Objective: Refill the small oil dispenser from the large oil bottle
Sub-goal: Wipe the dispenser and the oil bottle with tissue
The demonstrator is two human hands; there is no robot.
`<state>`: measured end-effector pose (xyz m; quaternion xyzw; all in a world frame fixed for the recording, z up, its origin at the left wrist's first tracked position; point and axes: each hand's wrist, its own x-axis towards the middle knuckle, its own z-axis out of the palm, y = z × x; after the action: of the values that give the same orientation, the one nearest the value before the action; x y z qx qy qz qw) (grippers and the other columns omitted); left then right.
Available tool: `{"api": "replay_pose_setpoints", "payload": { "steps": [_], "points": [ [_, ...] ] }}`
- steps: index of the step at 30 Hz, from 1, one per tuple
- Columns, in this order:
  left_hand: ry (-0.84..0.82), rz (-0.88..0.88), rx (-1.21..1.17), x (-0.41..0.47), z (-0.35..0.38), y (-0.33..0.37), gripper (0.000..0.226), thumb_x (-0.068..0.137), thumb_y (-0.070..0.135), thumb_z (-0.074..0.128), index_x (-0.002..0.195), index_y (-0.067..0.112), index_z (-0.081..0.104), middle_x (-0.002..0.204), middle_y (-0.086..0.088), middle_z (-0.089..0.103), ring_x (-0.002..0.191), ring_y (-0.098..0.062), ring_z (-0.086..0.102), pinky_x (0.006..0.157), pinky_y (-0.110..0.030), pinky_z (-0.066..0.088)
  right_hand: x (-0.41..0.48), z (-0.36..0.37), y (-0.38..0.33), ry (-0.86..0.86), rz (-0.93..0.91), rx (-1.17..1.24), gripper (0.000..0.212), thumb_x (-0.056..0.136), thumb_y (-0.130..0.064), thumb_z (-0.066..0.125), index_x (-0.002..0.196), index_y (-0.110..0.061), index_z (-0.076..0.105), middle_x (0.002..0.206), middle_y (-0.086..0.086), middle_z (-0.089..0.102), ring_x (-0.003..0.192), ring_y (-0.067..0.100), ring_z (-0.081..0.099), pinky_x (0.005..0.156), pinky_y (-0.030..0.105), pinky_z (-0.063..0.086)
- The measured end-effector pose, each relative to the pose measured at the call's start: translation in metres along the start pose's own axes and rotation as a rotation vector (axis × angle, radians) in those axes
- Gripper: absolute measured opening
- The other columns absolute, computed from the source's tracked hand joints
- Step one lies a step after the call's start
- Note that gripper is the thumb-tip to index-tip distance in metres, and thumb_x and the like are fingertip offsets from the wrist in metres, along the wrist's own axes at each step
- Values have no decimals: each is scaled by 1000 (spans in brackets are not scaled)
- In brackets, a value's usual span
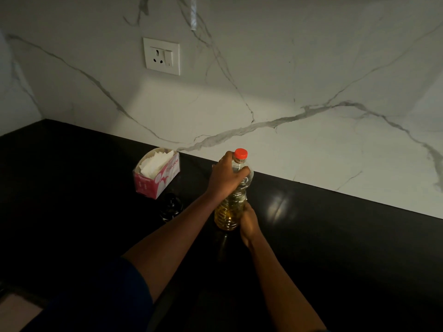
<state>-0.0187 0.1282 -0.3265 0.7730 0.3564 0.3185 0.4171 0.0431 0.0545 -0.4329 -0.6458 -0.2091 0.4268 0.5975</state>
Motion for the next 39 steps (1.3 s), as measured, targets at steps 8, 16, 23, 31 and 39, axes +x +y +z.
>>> {"api": "replay_pose_setpoints", "payload": {
  "steps": [8,16,23,31,39],
  "points": [
    [76,-26,-47,2,6,-4,47,82,38,66,117,10,52,127,-7,45,110,-15,47,86,-27,41,-3,0,-16,51,-154,154,40,85,0,44,125,-8,49,115,13,62,105,28,62,82,37,54],
    [166,-5,34,2,13,-1,48,75,41,72,110,11,62,120,-7,44,112,-19,47,84,-21,40,-2,-3,2,85,-9,174,44,100,-45,21,101,-27,60,107,3,64,103,17,59,92,34,45],
    [226,-40,-17,3,5,2,63,68,38,78,118,17,47,114,-1,58,102,-14,55,76,-22,40,9,-4,-20,14,-49,221,43,100,-45,23,98,-25,62,101,3,67,98,17,63,88,35,49],
    [80,-75,-117,3,0,-1,52,79,25,68,125,16,45,114,-2,59,98,-15,56,80,-26,44,3,-6,8,132,-84,240,43,101,-37,26,119,-11,56,94,-6,62,89,4,57,74,18,43],
    [85,-38,-62,3,3,-2,42,80,22,66,117,11,51,107,-2,60,99,-18,58,91,-35,46,15,-3,-28,9,-46,203,46,100,-44,26,97,-18,64,105,12,68,97,21,65,83,34,51]
  ]
}}
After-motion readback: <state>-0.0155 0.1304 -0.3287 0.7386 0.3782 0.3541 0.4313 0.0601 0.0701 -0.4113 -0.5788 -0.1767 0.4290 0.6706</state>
